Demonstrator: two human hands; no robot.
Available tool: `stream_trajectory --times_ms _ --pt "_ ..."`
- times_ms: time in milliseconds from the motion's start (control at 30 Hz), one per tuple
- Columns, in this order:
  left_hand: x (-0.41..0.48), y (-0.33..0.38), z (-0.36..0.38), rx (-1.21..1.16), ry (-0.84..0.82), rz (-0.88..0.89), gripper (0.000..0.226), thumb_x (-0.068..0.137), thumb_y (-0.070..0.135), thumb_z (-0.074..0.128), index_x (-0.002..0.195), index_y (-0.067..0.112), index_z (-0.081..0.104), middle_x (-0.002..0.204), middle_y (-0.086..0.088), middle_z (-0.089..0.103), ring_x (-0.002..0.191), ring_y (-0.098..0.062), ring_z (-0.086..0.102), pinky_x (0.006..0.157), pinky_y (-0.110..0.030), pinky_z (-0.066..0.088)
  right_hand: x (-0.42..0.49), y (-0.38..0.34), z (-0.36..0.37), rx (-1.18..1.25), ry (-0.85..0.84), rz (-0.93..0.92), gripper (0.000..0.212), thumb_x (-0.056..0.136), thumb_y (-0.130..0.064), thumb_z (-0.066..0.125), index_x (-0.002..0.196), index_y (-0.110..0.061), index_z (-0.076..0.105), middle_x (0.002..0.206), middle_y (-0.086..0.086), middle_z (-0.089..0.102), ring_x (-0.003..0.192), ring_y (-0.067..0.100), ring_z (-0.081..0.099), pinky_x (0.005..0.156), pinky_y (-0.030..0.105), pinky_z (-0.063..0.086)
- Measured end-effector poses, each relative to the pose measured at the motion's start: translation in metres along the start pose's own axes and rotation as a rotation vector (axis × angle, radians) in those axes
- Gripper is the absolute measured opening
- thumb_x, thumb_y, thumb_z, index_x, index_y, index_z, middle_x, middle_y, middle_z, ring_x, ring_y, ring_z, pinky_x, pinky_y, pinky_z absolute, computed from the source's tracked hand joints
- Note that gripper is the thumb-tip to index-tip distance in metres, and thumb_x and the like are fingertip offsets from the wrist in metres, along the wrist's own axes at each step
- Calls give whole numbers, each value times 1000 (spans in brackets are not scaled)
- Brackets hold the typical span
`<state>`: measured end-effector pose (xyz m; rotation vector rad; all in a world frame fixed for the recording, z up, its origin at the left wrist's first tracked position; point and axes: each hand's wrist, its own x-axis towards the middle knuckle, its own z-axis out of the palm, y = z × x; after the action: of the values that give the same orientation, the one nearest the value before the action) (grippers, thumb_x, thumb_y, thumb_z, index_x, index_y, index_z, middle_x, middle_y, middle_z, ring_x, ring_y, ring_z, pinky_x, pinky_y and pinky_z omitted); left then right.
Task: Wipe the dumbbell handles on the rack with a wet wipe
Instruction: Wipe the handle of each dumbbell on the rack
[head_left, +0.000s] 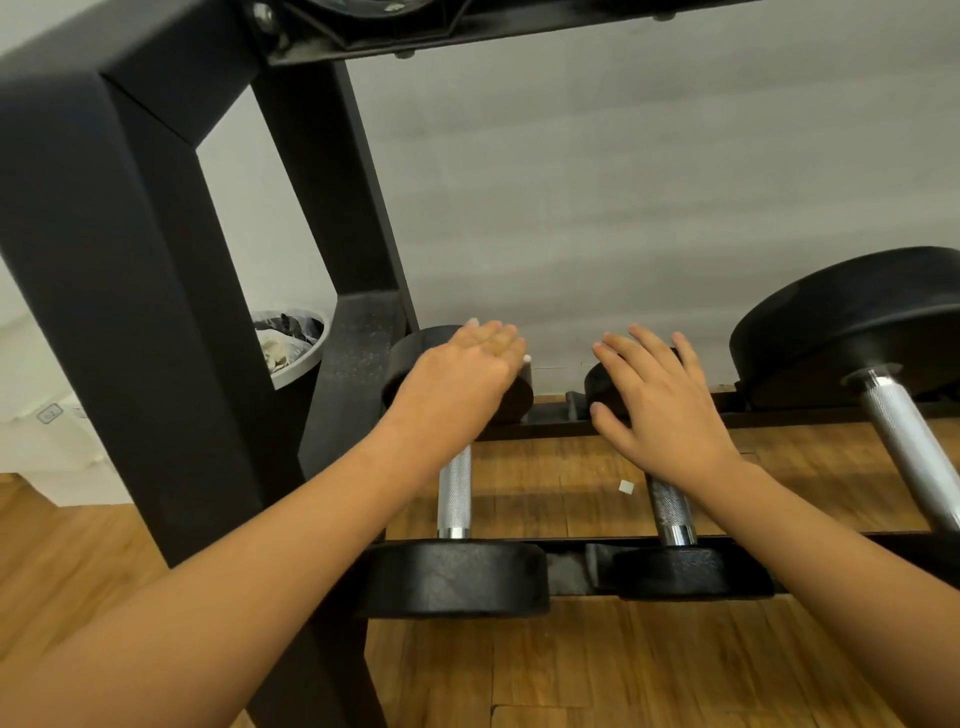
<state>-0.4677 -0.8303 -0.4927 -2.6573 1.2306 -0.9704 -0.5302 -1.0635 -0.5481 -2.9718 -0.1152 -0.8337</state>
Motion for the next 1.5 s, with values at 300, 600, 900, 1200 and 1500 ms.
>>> stream_trajectory --times_ms 300,600,900,1200,1500 --pt "-1 19 18 -28 -9 20 54 87 10 80 137 6 62 141 -15 62 134 -29 57 118 -37 31 1 -2 2 -10 43 28 59 92 -40 61 145 -15 50 146 5 52 144 26 35 121 55 21" --pt "-18 4 9 -160 257 -170 36 86 3 81 120 -1 72 122 -21 72 115 -35 70 101 -45 46 -2 -1 2 -6 15 16 59 94 -42 56 147 -16 47 149 5 49 146 26 33 121 56 19" --pt "-25 -10 -13 -500 284 -710 32 108 22 52 135 12 66 97 1 76 86 -10 69 102 -39 52 -1 -1 7 4 30 31 58 93 -45 49 145 -18 49 146 3 51 144 25 35 121 56 20" --pt "-41 7 -9 -714 350 -873 33 107 20 56 138 15 64 137 5 66 118 5 58 97 0 40 -2 3 6 6 31 44 60 91 -46 44 143 -17 51 144 3 53 143 25 36 120 56 21" --pt "-55 -16 0 -915 350 -1046 27 107 19 55 131 22 67 83 24 64 77 20 59 74 -4 47 1 -3 10 22 65 61 58 91 -47 41 139 -17 55 139 4 56 139 27 41 119 56 21"
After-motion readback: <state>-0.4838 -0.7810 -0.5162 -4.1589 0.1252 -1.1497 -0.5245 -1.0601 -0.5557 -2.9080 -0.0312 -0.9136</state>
